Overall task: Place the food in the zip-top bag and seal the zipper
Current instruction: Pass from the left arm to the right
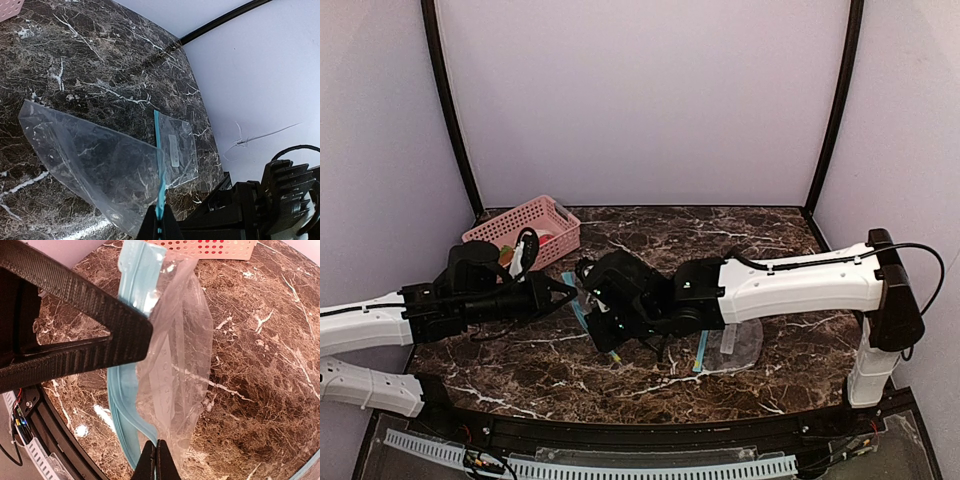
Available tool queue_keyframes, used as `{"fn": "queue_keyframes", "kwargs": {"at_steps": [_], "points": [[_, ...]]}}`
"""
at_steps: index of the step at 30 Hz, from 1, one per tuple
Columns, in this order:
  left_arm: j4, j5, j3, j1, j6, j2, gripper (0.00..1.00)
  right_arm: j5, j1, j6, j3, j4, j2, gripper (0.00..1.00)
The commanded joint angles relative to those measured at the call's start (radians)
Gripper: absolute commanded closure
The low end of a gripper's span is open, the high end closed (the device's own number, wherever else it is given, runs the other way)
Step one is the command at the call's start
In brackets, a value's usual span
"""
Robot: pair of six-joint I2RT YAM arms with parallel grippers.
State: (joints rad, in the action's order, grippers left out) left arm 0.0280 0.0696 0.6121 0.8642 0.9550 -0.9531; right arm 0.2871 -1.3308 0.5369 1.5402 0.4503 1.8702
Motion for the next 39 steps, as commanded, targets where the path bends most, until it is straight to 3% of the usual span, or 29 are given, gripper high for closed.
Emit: {"fn": "queue_keyframes", "kwargs": {"at_steps": [1, 3, 5, 7, 11, 17, 24, 39], "points": [[-0.01, 0.017, -0.027, 0.005, 0.007, 0.024, 0.99, 0.034, -0.007, 0.011, 0.011, -0.014, 0.008, 1.0], [-0.006, 0.024, -0.031, 0.005, 0.004, 0.027, 0.92, 0.033, -0.006, 0.019, 0.005, -0.016, 0.001, 1.0], [-0.003, 0.03, -0.033, 0.004, -0.004, 0.032, 0.69, 0.031, -0.002, 0.028, -0.003, -0.018, -0.009, 1.0], [-0.011, 0.033, -0.034, 0.005, -0.015, 0.038, 0.39, 0.027, 0.003, 0.042, -0.011, -0.016, -0.02, 1.0], [-0.059, 0.044, -0.026, 0.006, -0.035, 0.037, 0.26, 0.025, 0.014, 0.057, -0.023, -0.021, -0.039, 1.0], [-0.082, 0.095, -0.032, 0.007, -0.04, 0.008, 0.25, 0.024, 0.015, 0.063, -0.024, -0.023, -0.046, 1.0], [-0.079, 0.114, -0.014, 0.028, -0.057, -0.048, 0.31, 0.023, 0.016, 0.072, -0.032, -0.024, -0.053, 1.0], [-0.124, 0.043, -0.003, 0.047, -0.054, -0.102, 0.55, 0.033, 0.015, 0.073, -0.036, -0.019, -0.06, 1.0]]}}
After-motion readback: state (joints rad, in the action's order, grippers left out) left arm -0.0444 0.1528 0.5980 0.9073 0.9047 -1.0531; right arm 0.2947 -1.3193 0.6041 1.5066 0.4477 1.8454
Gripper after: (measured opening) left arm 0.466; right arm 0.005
